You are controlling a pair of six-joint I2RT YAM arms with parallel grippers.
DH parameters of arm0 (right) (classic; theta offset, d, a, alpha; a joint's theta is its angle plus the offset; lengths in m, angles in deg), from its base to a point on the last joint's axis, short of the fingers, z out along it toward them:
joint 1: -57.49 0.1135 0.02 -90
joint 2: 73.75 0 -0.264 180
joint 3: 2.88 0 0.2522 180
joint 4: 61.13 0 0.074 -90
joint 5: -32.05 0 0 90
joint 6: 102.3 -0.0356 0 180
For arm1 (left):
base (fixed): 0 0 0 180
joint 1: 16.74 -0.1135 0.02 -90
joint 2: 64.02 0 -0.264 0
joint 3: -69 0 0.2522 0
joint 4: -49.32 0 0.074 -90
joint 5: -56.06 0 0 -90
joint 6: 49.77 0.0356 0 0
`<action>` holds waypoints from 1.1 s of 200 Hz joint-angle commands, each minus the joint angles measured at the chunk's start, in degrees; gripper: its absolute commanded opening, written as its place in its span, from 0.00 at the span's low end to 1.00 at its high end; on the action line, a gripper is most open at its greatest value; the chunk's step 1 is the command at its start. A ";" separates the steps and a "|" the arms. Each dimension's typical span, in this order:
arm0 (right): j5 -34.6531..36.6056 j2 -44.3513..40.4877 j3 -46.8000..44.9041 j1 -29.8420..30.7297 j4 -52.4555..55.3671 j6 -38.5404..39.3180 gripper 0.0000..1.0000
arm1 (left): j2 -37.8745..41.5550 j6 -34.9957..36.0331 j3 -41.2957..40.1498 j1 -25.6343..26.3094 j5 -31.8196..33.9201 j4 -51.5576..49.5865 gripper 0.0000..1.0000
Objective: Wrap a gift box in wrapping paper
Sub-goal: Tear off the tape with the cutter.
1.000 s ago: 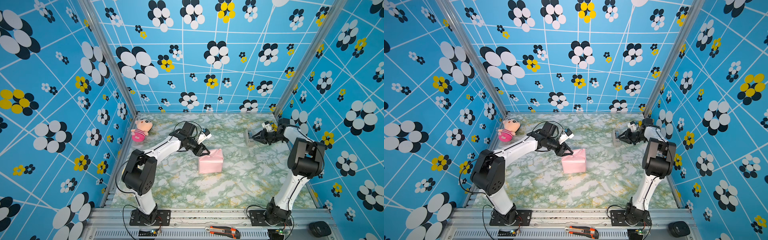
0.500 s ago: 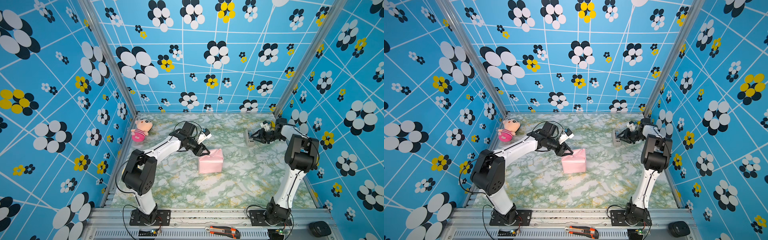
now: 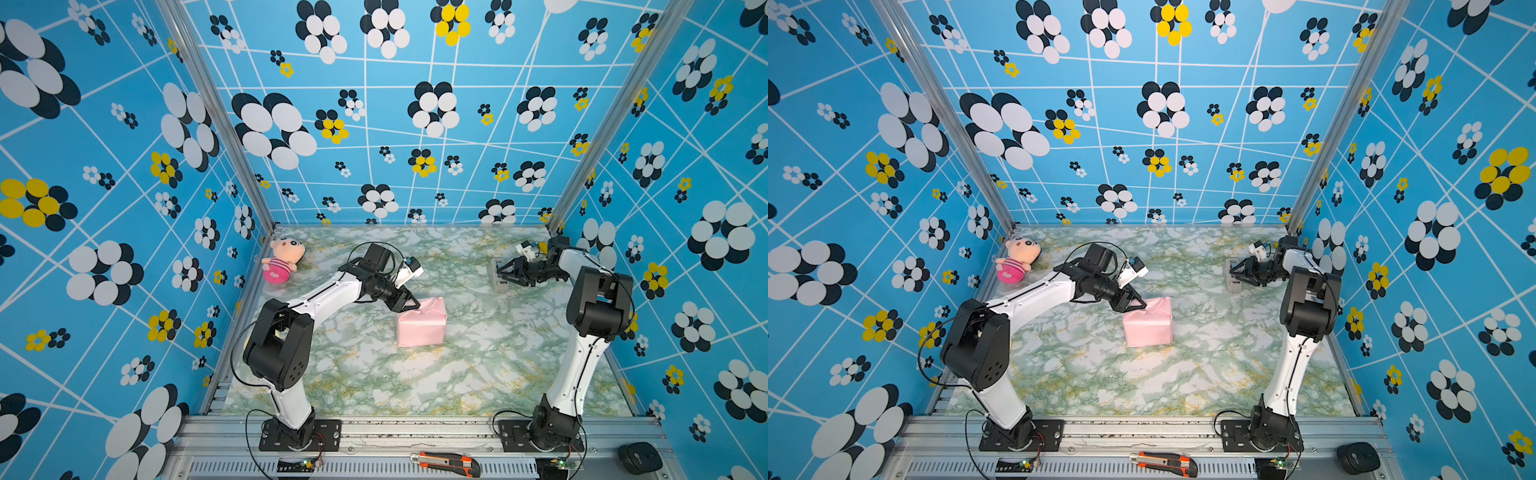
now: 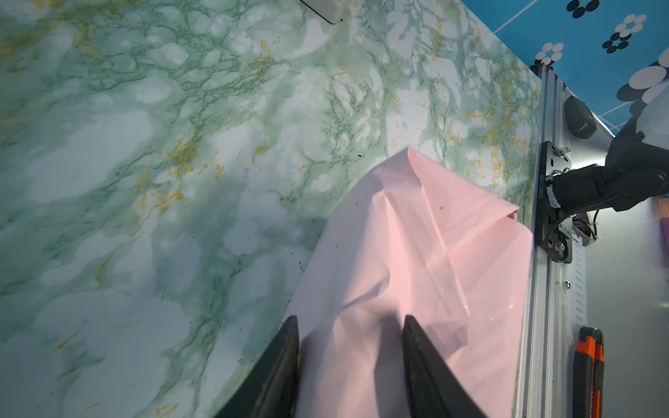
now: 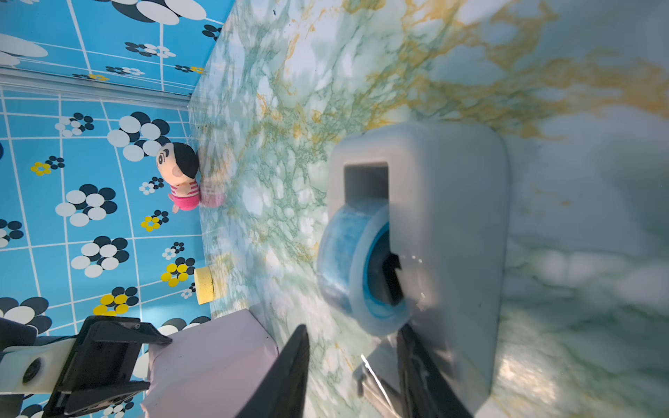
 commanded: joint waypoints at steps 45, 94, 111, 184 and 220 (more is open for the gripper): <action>10.36 -1.54 0.07 0.82 2.12 1.72 0.46 | -1.64 1.73 -1.61 0.20 8.79 -3.41 0.47; 12.52 -5.37 -1.93 1.27 -0.32 0.86 0.46 | -1.20 1.80 -2.00 0.18 9.25 -3.41 0.47; 12.72 -6.51 -2.21 1.27 -0.54 0.38 0.47 | -1.20 1.80 -2.07 0.20 9.21 -3.42 0.47; 8.04 -3.41 0.00 1.45 2.71 1.57 0.45 | -1.20 1.80 -2.08 0.20 9.23 -3.33 0.47; 6.80 -2.33 0.55 1.44 4.46 2.54 0.43 | -1.10 1.80 -2.25 0.20 9.28 -3.32 0.47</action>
